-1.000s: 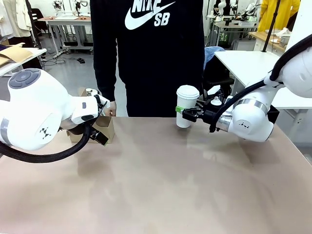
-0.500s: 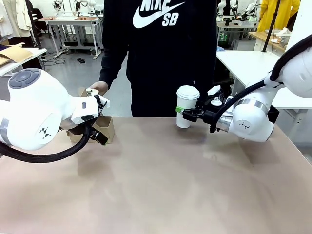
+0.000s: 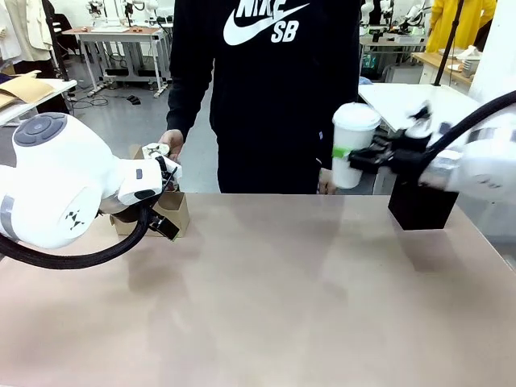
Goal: Pour a drink into a cup and package it in a carrier.
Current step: When a person places the Paper Cup Lid on the 600 ml Paper Cup , lift the 600 ml Paper Cup, then position the Cup Carrier in the center of the table.
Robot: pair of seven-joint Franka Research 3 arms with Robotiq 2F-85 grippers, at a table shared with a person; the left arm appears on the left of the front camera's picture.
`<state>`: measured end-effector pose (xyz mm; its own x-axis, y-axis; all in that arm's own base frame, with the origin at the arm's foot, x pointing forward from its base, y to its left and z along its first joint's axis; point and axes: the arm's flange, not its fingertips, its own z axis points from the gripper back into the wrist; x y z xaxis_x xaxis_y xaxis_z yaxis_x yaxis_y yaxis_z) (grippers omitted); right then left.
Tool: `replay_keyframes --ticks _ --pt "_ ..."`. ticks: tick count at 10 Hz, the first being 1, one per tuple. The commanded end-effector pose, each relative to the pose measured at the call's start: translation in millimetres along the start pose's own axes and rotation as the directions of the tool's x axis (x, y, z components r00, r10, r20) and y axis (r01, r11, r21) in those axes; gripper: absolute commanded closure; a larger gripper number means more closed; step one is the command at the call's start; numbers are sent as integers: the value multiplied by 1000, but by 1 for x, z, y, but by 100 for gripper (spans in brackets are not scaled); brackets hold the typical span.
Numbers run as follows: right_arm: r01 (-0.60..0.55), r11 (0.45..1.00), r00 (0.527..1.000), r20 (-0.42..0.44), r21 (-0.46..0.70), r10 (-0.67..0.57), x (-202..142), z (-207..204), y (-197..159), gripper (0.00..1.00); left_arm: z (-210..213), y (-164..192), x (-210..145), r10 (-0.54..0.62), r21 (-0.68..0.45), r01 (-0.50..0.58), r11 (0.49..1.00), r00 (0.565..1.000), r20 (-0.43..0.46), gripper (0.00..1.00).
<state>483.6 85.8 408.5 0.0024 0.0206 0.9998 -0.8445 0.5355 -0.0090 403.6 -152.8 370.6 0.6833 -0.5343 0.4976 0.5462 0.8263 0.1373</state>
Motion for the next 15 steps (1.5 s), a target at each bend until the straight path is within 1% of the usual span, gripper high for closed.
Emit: replay_keyframes --ticks 1,2,3,5,7,8,9,15 --pt "-8 1000 1000 1 13 8 57 54 31 20 0 1 -1 2 -1 -2 1000 1000 0 0" --pt "-5 999 1000 8 33 5 81 72 47 20 0 1 -1 2 -1 -2 1000 1000 0 0" --pt "8 997 1000 -11 77 -7 104 70 65 20 0 1 -1 2 -1 -2 1000 1000 0 0" --pt "23 994 1000 -13 104 -22 131 56 80 20 0 1 -1 2 -1 -2 1000 1000 0 0" --pt "55 991 998 2 122 -56 138 39 85 20 0 1 -1 2 -1 -2 1000 1000 0 0" --pt "103 979 994 14 173 -107 133 32 80 20 0 1 -1 2 -1 -2 1000 1000 0 0" --pt "15 993 1000 -7 118 -14 134 47 95 20 0 1 -1 2 -1 -2 1000 1000 0 0" --pt "15 993 1000 -7 118 -14 134 47 95 20 0 1 -1 2 -1 -2 1000 1000 0 0"
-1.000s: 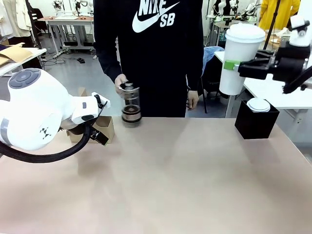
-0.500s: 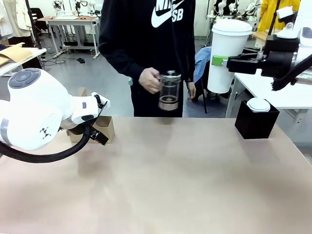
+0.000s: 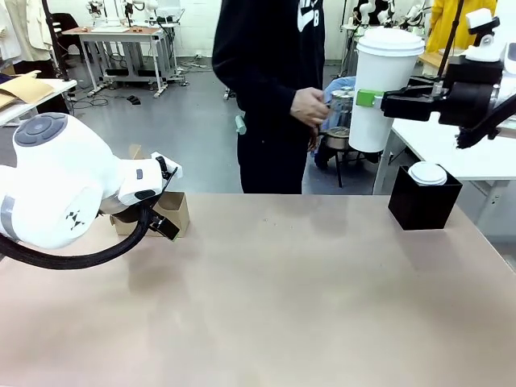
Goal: Pour a drink into a cup and package it in a carrier.
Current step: Position the Cup Carrier in the center of the table.
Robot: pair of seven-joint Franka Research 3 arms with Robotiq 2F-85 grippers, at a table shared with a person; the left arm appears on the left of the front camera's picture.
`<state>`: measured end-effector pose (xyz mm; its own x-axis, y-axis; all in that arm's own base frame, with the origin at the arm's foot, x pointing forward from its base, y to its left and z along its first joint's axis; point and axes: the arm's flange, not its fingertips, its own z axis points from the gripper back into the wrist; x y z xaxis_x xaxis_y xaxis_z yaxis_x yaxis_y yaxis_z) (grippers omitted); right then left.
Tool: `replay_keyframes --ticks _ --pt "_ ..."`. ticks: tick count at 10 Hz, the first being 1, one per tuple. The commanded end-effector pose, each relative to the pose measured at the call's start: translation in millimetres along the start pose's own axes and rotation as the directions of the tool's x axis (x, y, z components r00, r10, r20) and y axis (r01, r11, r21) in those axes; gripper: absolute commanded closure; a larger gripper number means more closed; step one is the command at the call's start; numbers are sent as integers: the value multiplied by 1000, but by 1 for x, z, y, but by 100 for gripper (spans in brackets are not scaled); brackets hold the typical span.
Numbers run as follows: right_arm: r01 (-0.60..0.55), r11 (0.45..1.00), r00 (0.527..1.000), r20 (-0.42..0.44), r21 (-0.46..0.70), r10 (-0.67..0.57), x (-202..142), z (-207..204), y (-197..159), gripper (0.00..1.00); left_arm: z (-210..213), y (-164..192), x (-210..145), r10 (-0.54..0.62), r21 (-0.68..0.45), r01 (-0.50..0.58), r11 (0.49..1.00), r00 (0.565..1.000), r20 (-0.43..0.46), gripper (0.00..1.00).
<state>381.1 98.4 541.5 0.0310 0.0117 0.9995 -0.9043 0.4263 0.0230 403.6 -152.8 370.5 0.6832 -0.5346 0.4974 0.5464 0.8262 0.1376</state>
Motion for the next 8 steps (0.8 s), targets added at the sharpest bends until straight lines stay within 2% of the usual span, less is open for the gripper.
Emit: replay_keyframes --ticks 1,6,8 --pt "-15 1000 1000 -1 -7 15 0 0 3 20 0 1 0 2 -2 -2 1000 1000 0 0" --pt "-15 1000 1000 -1 -7 15 0 0 3 20 0 0 0 0 0 0 1000 1000 0 0" --pt "-15 1000 1000 -1 -7 15 0 0 3 20 39 21 6 40 14 -39 999 999 -6 0"
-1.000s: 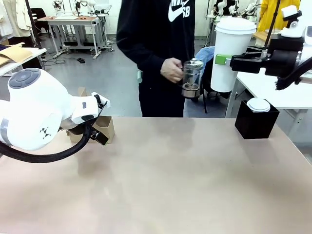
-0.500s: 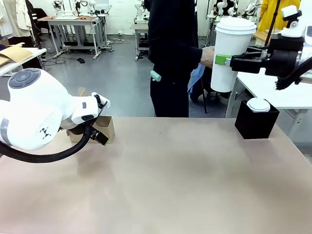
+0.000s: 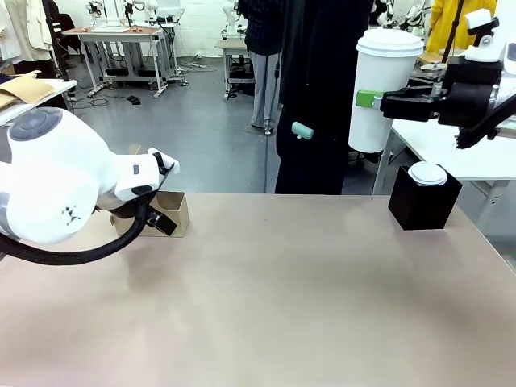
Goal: Pour a drink into a cup and package it in a carrier.
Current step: Position the Cup Carrier in the center of the table.
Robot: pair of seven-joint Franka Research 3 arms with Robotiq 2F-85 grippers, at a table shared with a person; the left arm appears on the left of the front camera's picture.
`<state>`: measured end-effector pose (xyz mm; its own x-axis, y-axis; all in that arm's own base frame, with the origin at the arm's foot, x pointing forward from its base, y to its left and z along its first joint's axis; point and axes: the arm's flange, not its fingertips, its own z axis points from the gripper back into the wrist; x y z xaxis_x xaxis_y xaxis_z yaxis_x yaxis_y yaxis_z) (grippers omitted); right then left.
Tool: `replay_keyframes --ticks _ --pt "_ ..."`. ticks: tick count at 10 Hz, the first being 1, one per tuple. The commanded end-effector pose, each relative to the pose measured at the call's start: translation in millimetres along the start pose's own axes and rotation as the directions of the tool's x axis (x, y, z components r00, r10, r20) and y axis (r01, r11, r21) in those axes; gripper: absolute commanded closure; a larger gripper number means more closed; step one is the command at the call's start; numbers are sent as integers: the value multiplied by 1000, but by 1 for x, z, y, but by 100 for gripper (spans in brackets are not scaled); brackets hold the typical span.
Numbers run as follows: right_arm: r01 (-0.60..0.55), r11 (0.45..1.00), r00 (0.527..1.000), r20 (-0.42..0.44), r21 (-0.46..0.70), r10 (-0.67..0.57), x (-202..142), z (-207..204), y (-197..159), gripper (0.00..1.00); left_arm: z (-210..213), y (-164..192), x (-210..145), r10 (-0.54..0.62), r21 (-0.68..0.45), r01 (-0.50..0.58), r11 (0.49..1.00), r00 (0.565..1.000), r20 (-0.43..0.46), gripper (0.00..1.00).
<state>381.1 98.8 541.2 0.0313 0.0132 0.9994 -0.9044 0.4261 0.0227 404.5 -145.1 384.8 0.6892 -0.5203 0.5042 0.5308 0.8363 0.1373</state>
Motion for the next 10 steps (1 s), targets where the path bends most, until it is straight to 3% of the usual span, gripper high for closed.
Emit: replay_keyframes --ticks 1,4,6,10 --pt "-15 1000 1000 0 -8 15 1 0 3 20 45 23 13 57 15 -57 998 998 -30 0" --pt "-15 1000 1000 0 -8 15 1 0 3 20 114 38 63 171 -8 -173 985 981 -92 0" --pt "-15 1000 1000 0 -8 15 1 0 3 20 132 56 111 255 -6 -258 966 956 -143 0" --pt "-15 1000 1000 0 -8 15 1 0 3 20 93 99 158 413 66 -412 909 866 -282 0"
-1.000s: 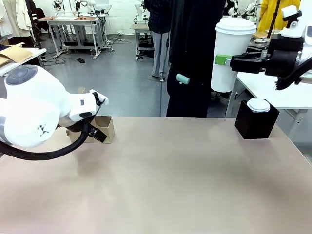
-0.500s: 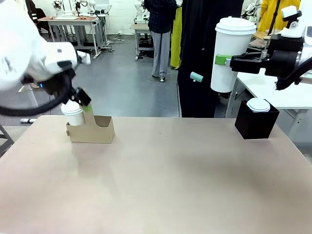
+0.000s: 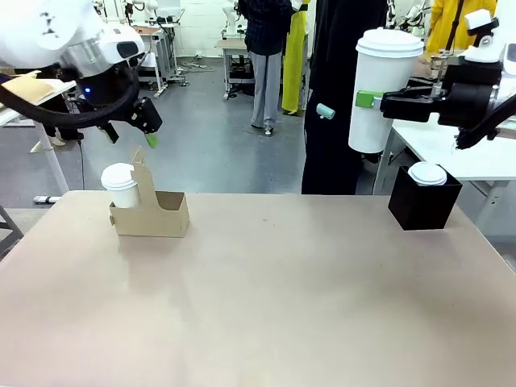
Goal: Pour a drink into a cup and package it in a carrier.
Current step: Position the Cup Carrier in the center of the table.
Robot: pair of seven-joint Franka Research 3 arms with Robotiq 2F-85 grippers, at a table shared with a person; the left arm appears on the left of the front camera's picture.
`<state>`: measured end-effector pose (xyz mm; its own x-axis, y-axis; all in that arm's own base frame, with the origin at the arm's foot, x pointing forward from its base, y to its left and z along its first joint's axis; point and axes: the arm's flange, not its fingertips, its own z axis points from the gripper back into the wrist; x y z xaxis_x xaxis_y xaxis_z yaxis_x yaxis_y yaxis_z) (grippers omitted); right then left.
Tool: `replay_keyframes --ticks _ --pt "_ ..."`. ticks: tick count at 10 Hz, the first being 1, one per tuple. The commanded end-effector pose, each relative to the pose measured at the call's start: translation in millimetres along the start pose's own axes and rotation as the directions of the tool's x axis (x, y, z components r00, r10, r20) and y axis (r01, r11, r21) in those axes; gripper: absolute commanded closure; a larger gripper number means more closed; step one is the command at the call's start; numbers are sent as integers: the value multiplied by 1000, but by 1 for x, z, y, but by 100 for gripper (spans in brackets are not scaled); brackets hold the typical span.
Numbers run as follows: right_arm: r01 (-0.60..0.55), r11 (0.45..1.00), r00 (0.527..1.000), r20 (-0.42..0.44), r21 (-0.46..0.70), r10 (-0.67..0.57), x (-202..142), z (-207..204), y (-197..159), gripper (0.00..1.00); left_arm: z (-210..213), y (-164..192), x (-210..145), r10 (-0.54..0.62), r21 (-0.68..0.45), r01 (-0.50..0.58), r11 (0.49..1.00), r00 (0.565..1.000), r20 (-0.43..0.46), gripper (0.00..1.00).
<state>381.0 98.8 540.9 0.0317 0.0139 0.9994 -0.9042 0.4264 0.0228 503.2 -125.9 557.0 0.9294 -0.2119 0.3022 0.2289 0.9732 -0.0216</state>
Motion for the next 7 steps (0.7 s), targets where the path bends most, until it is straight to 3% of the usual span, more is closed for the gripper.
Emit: replay_keyframes --ticks 1,5,7 --pt "-15 1000 1000 1 -7 15 1 0 2 20 -19 12 30 115 27 -113 993 990 -84 0" --pt "-15 1000 1000 1 -7 15 1 0 2 20 -70 37 38 200 61 -193 979 970 -140 0" --pt "-15 1000 1000 1 -7 15 1 0 2 20 -64 38 34 157 27 -155 988 979 -127 0"
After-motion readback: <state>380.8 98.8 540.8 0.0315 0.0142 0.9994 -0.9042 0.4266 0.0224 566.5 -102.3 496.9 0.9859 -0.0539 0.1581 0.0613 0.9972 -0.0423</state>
